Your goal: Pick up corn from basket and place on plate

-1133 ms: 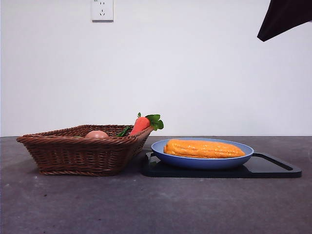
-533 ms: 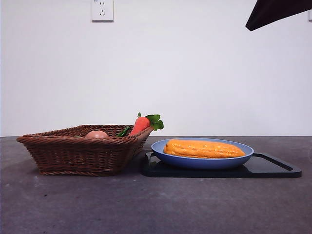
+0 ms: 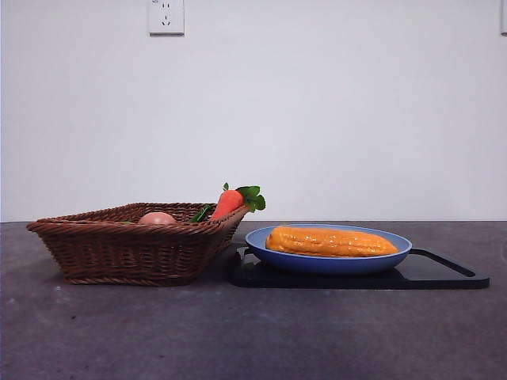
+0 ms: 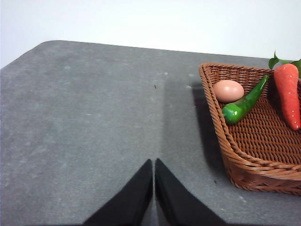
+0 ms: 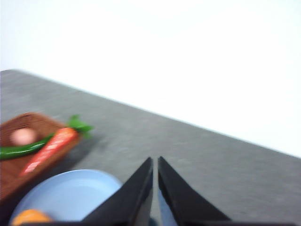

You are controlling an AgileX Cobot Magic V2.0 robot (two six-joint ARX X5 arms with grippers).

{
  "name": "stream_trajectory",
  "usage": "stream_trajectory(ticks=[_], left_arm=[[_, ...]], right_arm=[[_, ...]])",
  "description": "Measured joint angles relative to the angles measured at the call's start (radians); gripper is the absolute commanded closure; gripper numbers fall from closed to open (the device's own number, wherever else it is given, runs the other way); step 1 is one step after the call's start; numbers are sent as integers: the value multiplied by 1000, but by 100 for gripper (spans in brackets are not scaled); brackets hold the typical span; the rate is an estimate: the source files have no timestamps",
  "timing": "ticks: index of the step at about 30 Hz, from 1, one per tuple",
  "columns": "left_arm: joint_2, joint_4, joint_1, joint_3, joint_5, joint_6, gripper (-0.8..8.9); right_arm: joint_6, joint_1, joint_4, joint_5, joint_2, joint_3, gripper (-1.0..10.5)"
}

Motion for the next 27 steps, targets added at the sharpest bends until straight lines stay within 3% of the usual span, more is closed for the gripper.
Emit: stream_trajectory(ticks=[4,9,18,27], left_arm=[[0,0,0,0,0,0,806],[0,0,0,0,0,0,806],[0,0,0,0,0,0,806],[0,0,0,0,0,0,806]], right_arm=[[0,-40,155,34,-144,-181,943],[0,-53,257,161,-306,-398,943],[0,-55,269,179,-511,-642,943],[43,-55,265,267,-639,-763,943]])
